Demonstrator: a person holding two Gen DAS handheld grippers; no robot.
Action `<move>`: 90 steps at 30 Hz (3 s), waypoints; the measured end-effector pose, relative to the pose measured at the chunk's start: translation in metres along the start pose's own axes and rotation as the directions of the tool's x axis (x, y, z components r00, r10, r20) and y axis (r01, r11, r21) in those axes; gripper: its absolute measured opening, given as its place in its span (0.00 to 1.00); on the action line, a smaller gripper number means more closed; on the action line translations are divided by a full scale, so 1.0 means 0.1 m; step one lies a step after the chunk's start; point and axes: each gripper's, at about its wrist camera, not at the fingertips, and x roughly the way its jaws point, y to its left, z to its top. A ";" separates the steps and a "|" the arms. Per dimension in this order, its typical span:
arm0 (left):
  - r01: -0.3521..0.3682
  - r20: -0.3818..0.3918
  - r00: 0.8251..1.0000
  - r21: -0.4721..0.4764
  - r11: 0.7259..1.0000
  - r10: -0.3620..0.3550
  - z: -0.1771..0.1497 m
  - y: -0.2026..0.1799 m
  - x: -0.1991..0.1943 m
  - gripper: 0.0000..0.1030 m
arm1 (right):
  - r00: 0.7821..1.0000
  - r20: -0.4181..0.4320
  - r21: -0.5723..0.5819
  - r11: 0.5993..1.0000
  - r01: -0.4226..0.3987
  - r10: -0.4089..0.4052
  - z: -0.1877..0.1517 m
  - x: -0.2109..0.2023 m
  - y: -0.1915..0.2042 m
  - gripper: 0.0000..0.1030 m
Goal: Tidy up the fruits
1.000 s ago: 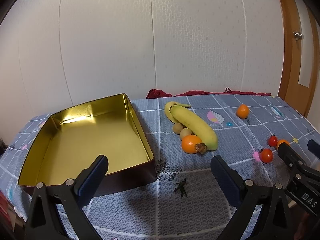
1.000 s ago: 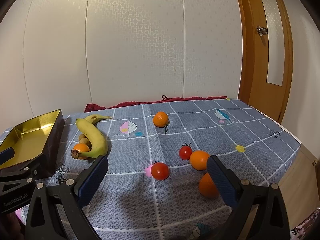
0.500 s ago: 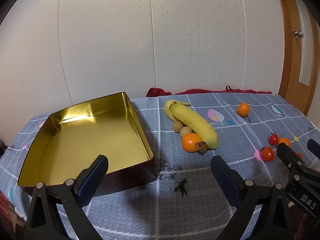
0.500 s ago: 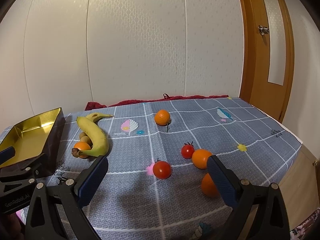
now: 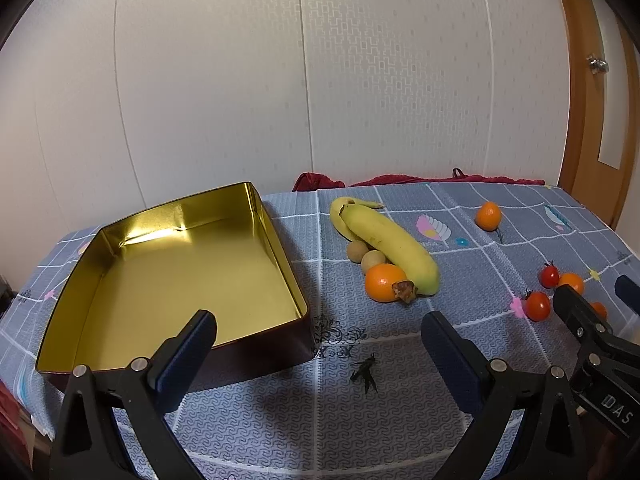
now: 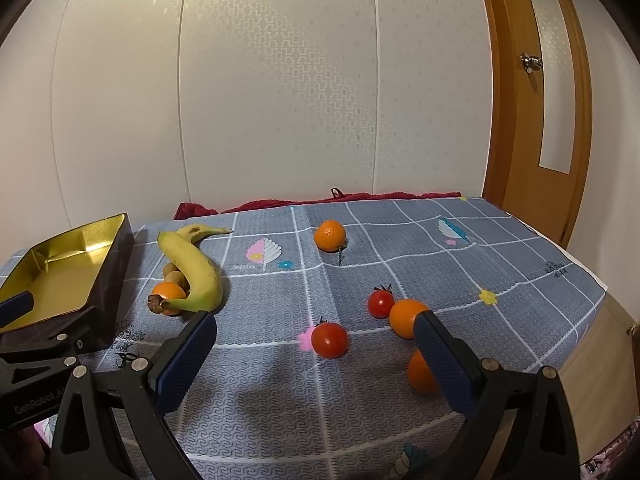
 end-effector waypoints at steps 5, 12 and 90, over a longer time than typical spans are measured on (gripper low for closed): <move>0.000 -0.001 1.000 0.002 1.000 0.000 0.01 0.00 0.00 1.00 | 1.000 0.005 -0.003 1.000 0.001 -0.001 0.00 -0.02 -0.01 0.97; -0.001 -0.004 1.000 0.010 1.000 0.001 0.00 -0.02 0.01 1.00 | 1.000 0.004 0.008 1.000 0.000 0.000 0.01 -0.03 -0.04 0.97; 0.390 -0.253 0.906 0.191 0.901 -0.339 0.20 -1.67 0.70 0.70 | 0.986 -0.164 0.346 0.937 0.051 0.007 -0.16 0.28 -1.30 0.40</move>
